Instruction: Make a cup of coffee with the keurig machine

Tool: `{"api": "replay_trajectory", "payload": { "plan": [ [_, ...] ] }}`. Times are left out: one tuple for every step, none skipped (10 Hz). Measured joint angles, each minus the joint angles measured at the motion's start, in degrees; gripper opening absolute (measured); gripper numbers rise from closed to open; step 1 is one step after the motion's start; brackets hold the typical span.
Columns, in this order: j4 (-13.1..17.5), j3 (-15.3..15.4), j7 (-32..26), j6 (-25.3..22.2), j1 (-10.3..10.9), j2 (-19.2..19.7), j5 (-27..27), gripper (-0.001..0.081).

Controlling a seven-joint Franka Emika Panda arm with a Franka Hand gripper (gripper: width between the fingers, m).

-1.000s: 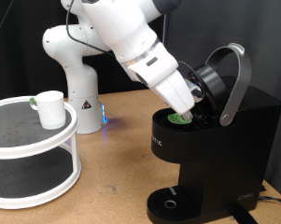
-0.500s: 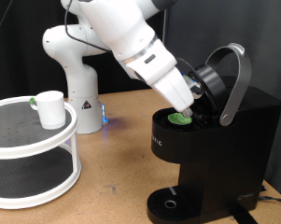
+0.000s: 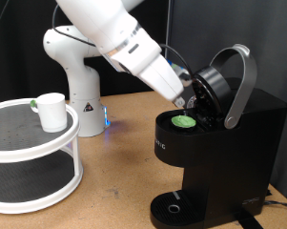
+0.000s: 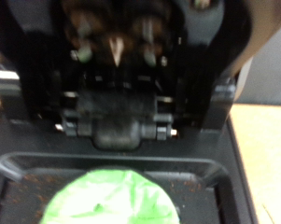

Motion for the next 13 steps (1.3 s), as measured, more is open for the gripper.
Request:
{"api": "replay_trajectory", "payload": {
  "plan": [
    [0.06, -0.69, -0.47, -1.12, -0.33, -1.1, 0.43, 0.0803],
    [0.14, -1.32, -0.65, -2.34, -0.76, -2.31, 0.48, 0.0803],
    [0.22, -1.94, -0.65, -3.39, -1.09, -3.55, 0.47, 0.0803],
    [0.39, -2.46, -0.58, -4.9, -1.56, -4.6, 0.19, 0.0803],
    [0.47, -2.76, -0.57, -6.28, -1.94, -5.26, 0.09, 0.0803],
    [0.35, -2.73, -0.57, -6.2, -1.94, -5.17, 0.09, 0.0803],
    [0.32, -2.85, -0.78, -7.4, -1.97, -5.15, -0.22, 0.0803],
    [0.33, -3.12, -1.43, -8.09, -1.98, -5.44, 0.34, 0.0803],
    [0.36, -3.29, -1.92, -8.19, -1.97, -6.26, 2.31, 0.0803],
    [0.6, -3.32, -1.95, -8.21, -1.97, -7.28, 4.3, 0.0803],
    [1.11, -3.31, -1.38, -8.23, -1.97, -8.32, 5.65, 0.0803],
    [1.82, -3.23, -0.02, -8.23, -1.96, -9.21, 6.1, 0.0803],
    [2.56, -3.06, 1.56, -8.24, -1.93, -9.68, 6.1, 0.0803]
  ]
}}
